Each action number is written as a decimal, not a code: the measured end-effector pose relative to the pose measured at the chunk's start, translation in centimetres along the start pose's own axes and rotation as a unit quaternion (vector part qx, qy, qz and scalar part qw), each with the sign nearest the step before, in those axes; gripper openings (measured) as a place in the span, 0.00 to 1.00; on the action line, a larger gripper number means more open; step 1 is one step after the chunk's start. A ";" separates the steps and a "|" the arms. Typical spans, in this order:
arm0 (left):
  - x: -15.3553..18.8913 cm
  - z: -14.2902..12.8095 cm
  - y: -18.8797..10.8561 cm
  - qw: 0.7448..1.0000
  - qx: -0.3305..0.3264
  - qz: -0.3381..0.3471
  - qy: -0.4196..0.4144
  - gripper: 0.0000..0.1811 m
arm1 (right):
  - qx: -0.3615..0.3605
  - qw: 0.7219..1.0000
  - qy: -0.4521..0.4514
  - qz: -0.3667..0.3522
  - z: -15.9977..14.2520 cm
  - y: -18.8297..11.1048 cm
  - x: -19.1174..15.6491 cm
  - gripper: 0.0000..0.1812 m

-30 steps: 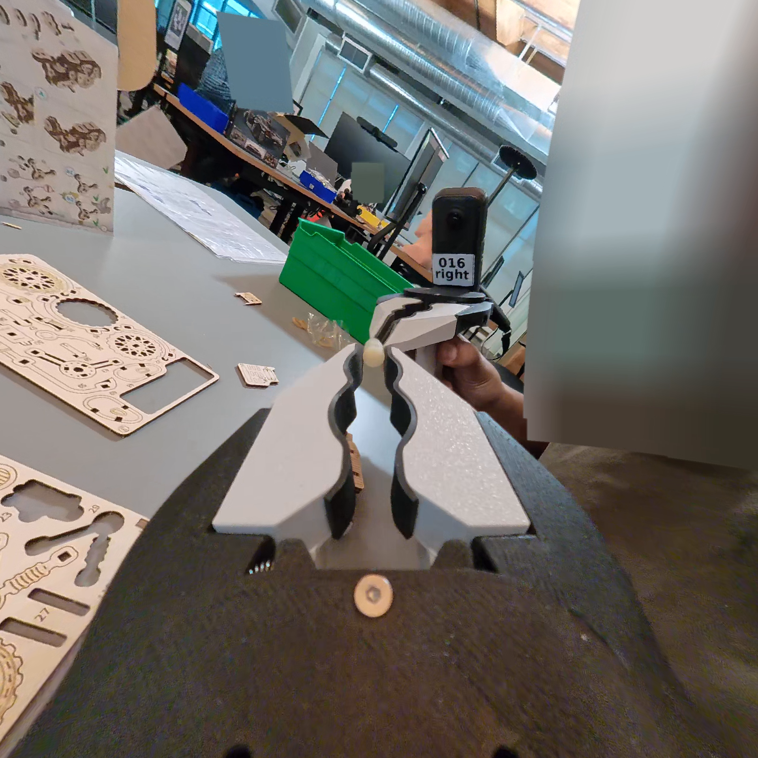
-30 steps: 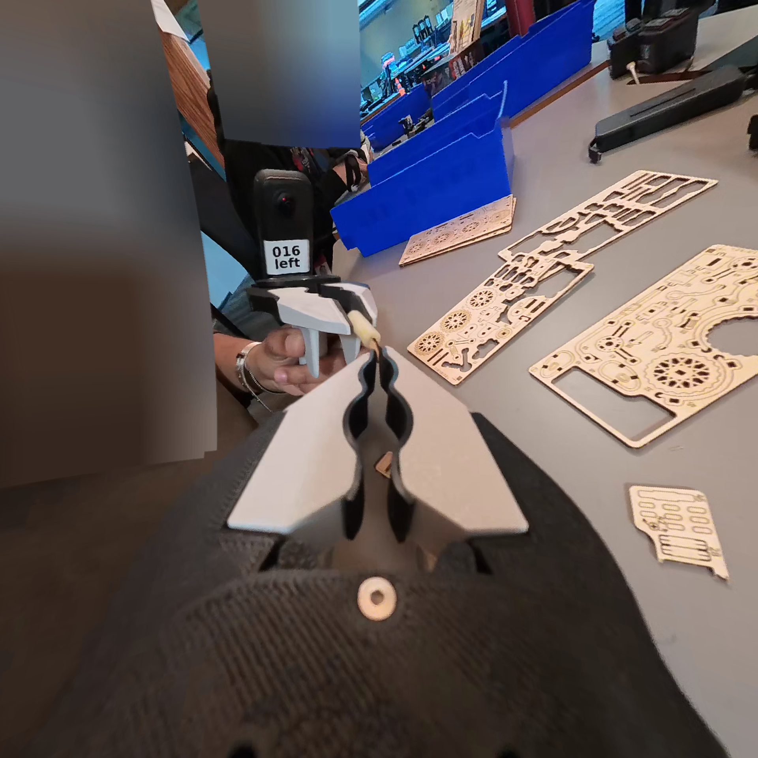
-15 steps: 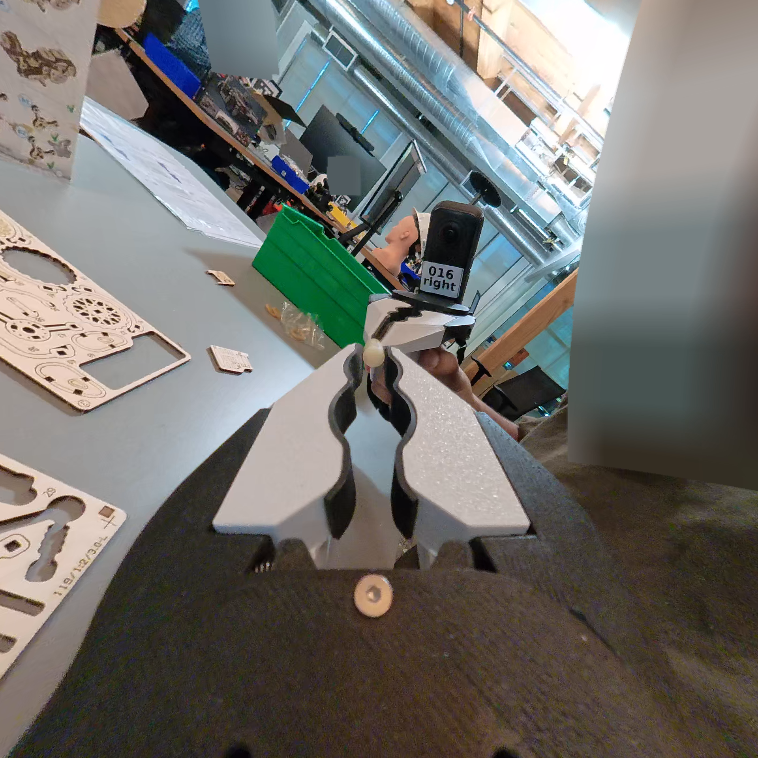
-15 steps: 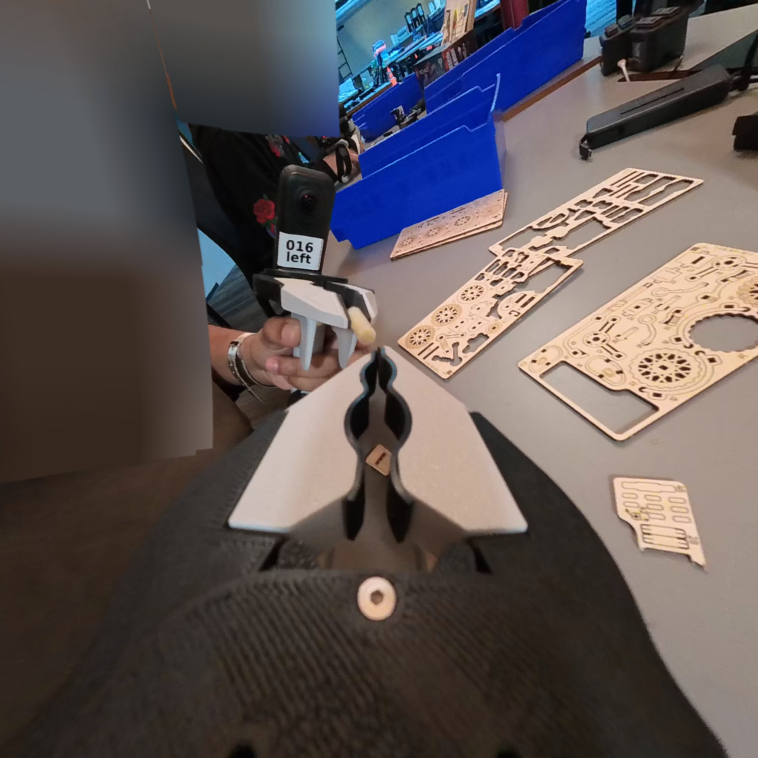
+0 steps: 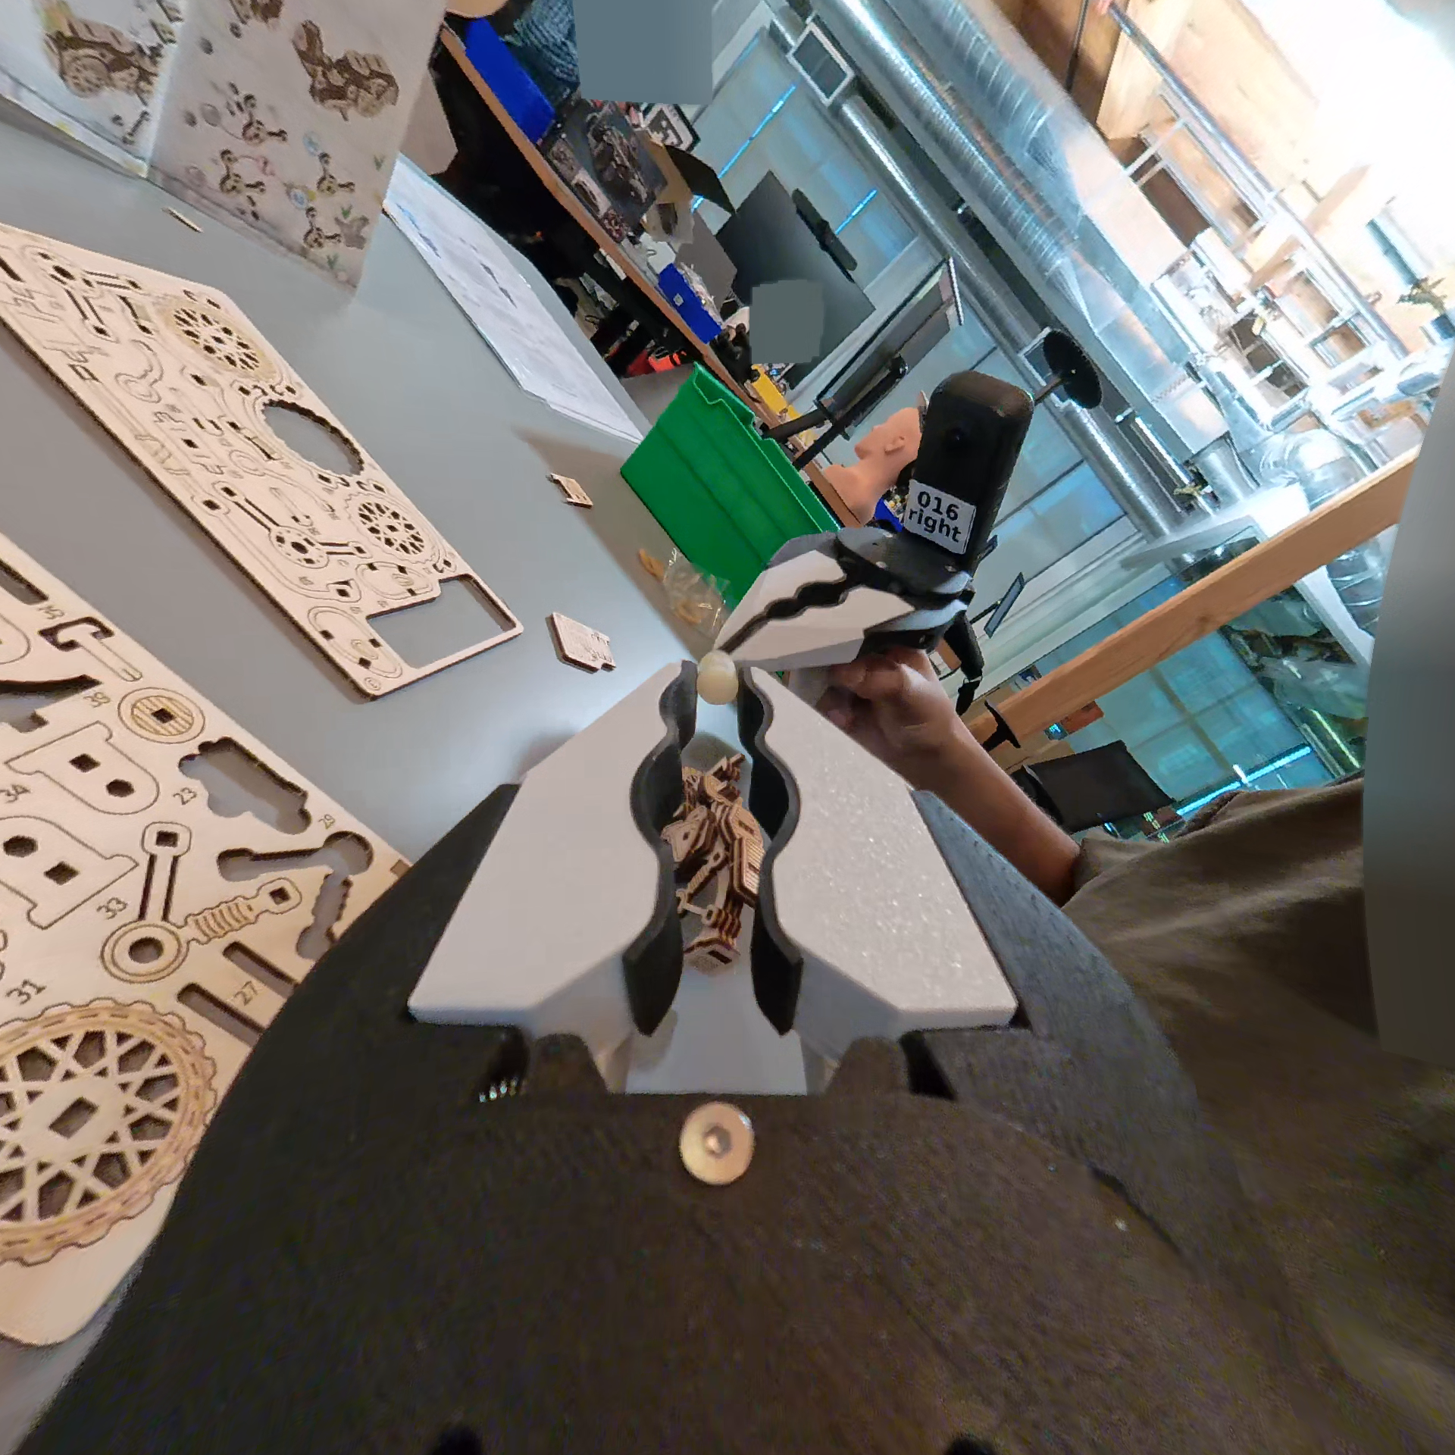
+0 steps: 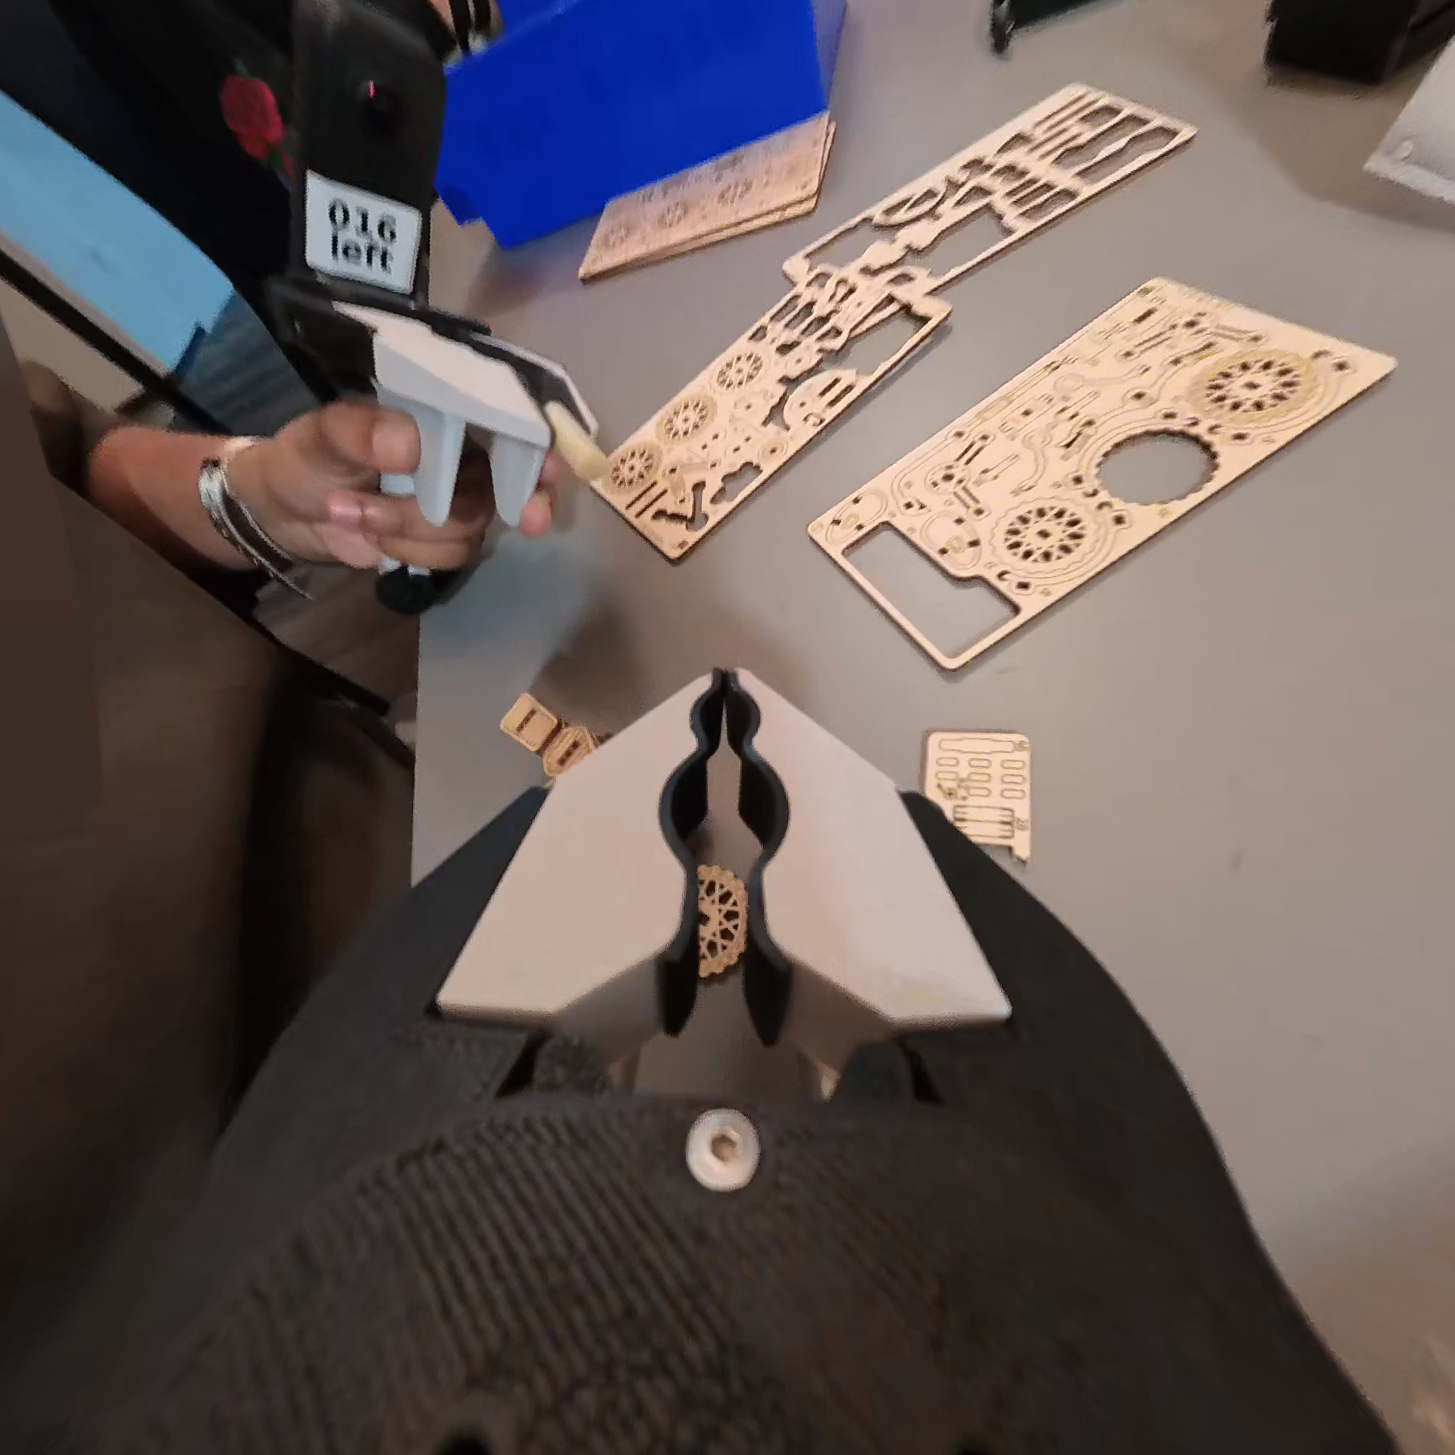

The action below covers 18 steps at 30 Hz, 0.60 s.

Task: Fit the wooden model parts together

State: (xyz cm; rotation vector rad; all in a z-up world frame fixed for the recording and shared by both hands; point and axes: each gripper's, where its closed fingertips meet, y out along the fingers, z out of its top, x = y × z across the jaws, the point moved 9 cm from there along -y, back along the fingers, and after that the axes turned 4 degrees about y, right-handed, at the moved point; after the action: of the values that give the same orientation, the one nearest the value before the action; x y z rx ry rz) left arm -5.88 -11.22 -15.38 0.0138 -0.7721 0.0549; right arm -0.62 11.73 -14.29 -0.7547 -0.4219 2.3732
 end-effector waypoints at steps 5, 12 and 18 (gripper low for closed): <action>-0.3 -0.2 0.0 1.000 -0.003 -0.003 -0.015 0.04 | -0.086 0.992 -0.089 0.012 0.1 2.0 -0.1 0.00; -0.7 -0.1 -0.1 1.000 -0.005 -0.005 -0.027 0.04 | -0.219 0.954 -0.181 0.098 0.2 5.3 0.4 0.04; -1.2 0.0 -0.1 0.999 -0.006 -0.005 -0.033 0.04 | -0.261 0.923 -0.251 0.127 -0.2 6.8 0.3 0.04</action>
State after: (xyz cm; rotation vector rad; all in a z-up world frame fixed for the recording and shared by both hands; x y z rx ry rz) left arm -6.72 -11.39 -16.26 0.0073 -0.8380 0.0404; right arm -3.81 6.75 -17.70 -0.4192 -1.2803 2.7234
